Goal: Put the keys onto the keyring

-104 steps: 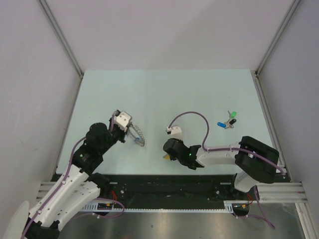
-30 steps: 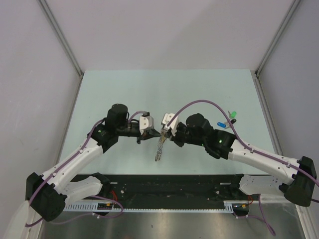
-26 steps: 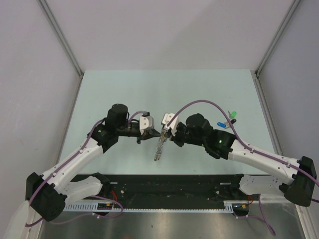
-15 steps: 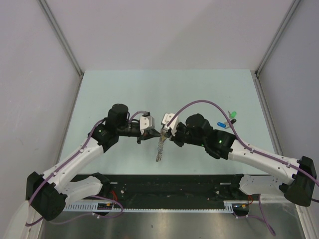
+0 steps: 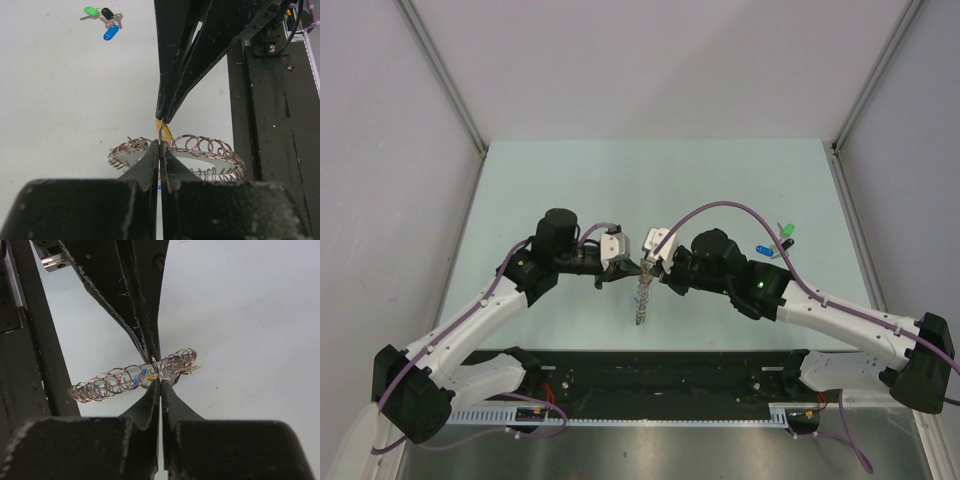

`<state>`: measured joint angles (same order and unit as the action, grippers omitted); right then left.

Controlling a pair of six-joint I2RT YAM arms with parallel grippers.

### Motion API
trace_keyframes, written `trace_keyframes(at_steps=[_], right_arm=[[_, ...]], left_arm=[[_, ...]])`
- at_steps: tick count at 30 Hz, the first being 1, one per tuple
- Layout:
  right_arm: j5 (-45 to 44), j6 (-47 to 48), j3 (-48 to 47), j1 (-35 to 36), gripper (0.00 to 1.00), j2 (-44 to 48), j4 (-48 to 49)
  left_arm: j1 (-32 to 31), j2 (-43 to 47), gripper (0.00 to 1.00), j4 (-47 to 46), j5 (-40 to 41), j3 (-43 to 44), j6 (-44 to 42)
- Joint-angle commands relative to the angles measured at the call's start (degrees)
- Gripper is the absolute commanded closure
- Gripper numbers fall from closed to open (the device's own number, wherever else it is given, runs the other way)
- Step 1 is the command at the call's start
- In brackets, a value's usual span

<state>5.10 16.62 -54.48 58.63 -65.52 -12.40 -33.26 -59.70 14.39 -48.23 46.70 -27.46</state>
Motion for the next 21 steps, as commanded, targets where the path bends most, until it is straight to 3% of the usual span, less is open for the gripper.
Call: trace_keyframes(at_steps=[1, 21], right_arm=[[0.0, 0.3, -2.7, 0.6, 1.00, -0.5, 3.3], [4.2, 0.1, -3.7, 0.7, 1.00, -1.9, 4.2]], left_arm=[[-0.8, 0.2, 1.00, -1.3, -4.2, 1.0, -1.3], [-2.3, 0.1, 1.00, 0.0, -5.6, 1.3, -3.1]])
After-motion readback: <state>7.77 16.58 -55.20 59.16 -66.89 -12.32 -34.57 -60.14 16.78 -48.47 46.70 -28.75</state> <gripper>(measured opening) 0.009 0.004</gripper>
